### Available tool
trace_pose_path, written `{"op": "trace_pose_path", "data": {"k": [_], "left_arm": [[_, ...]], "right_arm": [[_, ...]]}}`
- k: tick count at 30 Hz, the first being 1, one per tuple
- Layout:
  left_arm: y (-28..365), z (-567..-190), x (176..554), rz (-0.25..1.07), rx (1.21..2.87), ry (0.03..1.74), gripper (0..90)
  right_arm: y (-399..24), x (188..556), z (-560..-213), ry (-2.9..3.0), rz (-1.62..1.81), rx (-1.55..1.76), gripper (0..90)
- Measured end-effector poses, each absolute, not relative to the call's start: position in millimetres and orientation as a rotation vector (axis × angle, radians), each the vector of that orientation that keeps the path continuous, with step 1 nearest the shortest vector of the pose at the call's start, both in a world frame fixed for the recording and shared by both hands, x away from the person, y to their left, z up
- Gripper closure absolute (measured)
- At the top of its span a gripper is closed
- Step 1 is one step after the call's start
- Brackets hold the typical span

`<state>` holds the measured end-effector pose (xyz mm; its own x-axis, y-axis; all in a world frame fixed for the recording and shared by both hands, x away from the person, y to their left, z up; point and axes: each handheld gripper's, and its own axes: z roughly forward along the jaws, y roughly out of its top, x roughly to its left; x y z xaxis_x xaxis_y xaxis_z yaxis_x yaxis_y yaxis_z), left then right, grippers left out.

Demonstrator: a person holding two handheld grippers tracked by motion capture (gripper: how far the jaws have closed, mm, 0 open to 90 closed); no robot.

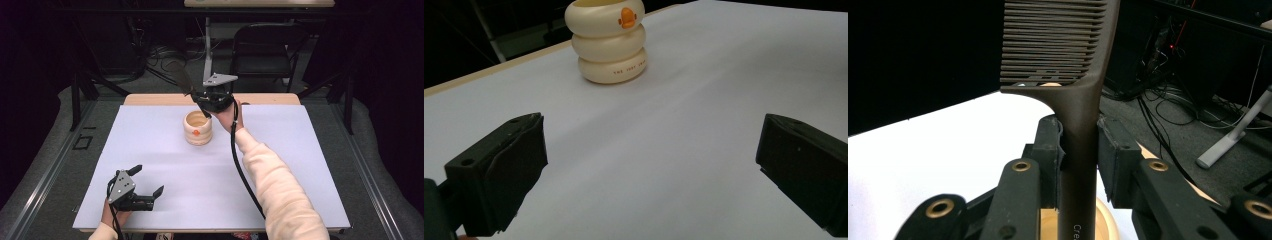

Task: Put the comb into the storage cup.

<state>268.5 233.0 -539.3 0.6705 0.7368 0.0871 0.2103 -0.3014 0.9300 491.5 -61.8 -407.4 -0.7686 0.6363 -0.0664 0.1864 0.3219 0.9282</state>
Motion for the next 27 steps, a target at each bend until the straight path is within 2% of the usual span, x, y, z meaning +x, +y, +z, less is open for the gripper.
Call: {"op": "trace_pose_path", "data": {"k": [15,27], "left_arm": [[233,-539,268,0.631,1.843,0.747,0.2],[233,-539,268,0.630,1.838,0.749,0.2]], "right_arm": [[-51,496,-413,2.153,1.474,0.706,71.9],[-39,503,-432,2.156,1.487,0.722,71.9]]}}
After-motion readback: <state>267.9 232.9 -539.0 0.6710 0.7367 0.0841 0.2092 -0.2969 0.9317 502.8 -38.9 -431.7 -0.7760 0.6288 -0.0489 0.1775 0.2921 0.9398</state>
